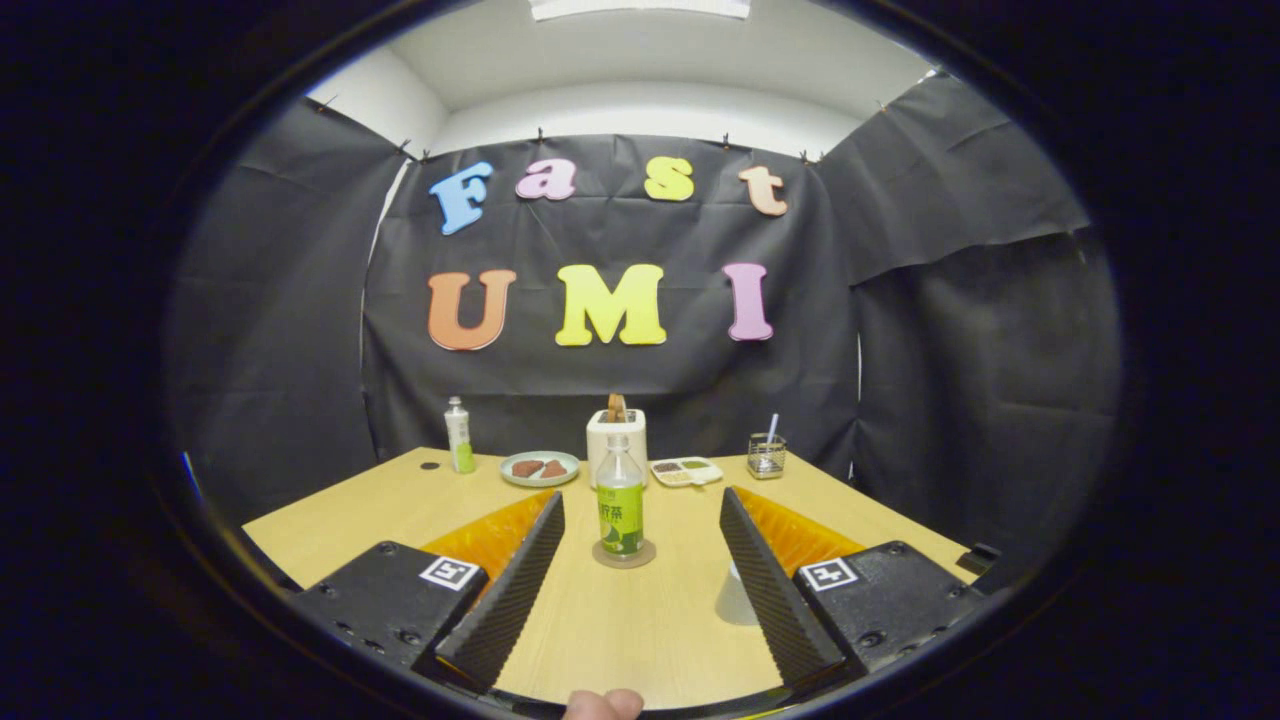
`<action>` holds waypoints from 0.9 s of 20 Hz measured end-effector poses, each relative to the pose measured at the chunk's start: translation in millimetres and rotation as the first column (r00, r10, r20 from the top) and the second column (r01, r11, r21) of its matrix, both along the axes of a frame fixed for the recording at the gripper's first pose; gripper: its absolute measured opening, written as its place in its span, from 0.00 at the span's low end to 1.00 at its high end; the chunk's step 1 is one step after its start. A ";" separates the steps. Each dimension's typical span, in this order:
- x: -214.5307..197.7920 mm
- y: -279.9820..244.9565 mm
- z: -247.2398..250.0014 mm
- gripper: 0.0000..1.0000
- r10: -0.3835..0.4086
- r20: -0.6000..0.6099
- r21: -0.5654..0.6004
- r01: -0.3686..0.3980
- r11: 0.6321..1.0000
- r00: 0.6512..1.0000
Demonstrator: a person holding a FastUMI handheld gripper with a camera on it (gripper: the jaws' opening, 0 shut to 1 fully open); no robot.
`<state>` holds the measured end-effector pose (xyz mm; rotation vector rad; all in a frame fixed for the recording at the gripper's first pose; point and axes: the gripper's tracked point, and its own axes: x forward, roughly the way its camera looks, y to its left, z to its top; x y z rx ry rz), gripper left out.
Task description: Take the bottle from table, then pour the juice into the cup, finally place the bottle on the coaster
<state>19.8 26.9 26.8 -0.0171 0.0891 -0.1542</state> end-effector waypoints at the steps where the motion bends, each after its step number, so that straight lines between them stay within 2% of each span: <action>1: -2.9 3.7 1.3 1.00 0.012 0.007 0.007 -0.012 1.000 1.000; 7: -15.3 1.6 6.5 1.00 0.030 0.033 0.013 -0.030 0.999 0.999; 18: -13.4 -15.3 2.4 1.00 0.025 0.035 0.034 -0.026 0.999 0.999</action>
